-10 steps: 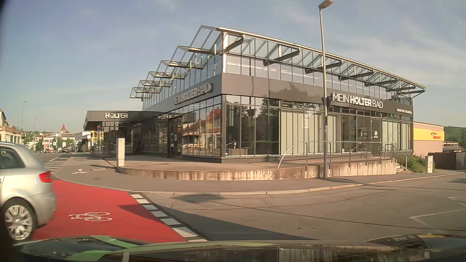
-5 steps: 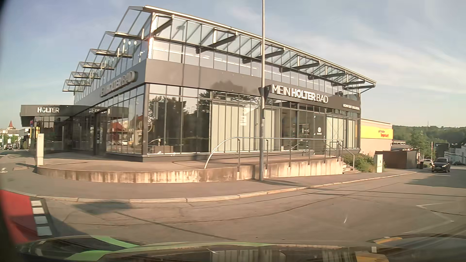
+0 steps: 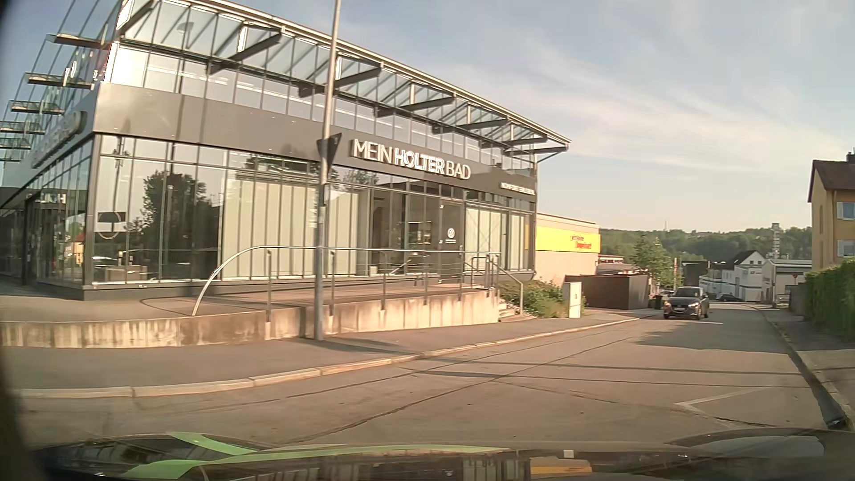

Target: Follow the waypoints while adhering to traffic rules and regulations

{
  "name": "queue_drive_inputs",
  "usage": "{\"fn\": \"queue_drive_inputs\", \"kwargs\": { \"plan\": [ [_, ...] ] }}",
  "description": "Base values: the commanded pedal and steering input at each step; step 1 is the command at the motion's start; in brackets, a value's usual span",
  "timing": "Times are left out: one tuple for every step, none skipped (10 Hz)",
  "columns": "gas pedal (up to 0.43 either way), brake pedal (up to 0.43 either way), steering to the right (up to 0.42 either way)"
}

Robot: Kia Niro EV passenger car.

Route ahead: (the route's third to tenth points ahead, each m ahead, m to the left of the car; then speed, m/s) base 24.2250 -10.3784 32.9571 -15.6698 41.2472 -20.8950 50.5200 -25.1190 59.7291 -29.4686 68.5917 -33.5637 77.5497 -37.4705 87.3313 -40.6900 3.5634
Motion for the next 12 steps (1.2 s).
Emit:
{"fn": "queue_drive_inputs", "kwargs": {
  "plan": [
    [0.0, 0.0, 0.585],
    [0.008, 0.0, 0.563],
    [0.02, 0.0, 0.53],
    [0.028, 0.0, 0.497],
    [0.039, 0.0, 0.465],
    [0.047, 0.0, 0.451],
    [0.047, 0.0, 0.435],
    [0.047, 0.0, 0.4],
    [0.079, 0.0, 0.349],
    [0.087, 0.0, 0.298],
    [0.087, 0.0, 0.252],
    [0.087, 0.0, 0.211]
  ]
}}
